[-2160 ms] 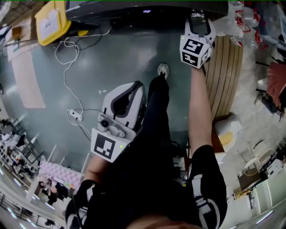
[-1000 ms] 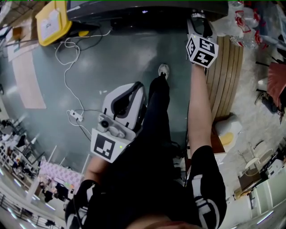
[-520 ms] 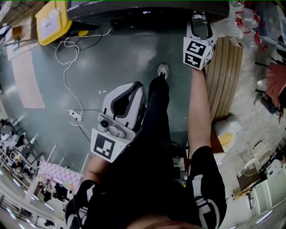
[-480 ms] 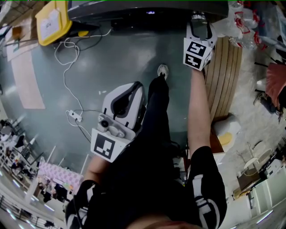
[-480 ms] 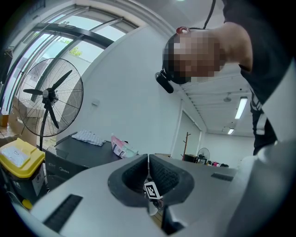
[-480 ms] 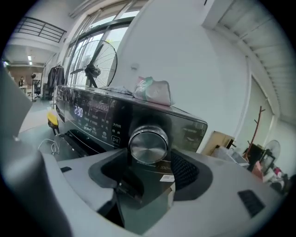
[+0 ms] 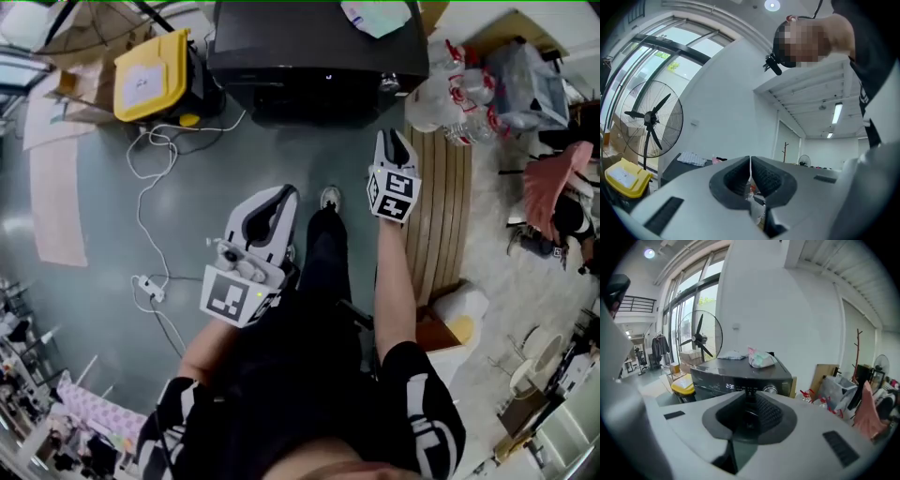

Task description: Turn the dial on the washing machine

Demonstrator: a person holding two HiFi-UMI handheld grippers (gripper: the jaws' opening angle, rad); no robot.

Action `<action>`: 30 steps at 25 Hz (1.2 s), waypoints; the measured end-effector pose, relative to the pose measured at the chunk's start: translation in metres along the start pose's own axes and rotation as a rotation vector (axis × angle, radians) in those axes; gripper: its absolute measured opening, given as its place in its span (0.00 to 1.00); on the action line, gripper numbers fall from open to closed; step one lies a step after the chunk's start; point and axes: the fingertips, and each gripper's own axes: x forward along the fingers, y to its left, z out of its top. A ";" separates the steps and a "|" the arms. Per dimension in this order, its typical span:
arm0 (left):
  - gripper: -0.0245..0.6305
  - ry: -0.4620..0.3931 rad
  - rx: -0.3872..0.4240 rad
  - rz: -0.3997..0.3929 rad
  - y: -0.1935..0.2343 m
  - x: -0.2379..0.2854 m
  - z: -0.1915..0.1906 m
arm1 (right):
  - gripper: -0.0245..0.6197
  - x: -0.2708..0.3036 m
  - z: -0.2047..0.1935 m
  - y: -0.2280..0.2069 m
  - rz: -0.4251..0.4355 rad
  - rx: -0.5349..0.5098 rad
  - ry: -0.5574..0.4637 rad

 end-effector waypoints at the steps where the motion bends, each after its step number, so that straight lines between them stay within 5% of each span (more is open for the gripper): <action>1: 0.08 -0.021 0.010 -0.013 -0.007 -0.024 0.024 | 0.15 -0.035 0.017 0.019 0.010 0.006 -0.018; 6: 0.08 -0.094 0.069 -0.074 -0.030 -0.104 0.095 | 0.09 -0.169 0.065 0.073 0.055 0.120 -0.098; 16: 0.08 -0.142 0.080 -0.062 -0.081 -0.178 0.134 | 0.08 -0.352 0.120 0.123 0.105 0.132 -0.272; 30: 0.08 -0.116 0.046 -0.006 -0.110 -0.167 0.111 | 0.08 -0.389 0.098 0.113 0.148 0.113 -0.245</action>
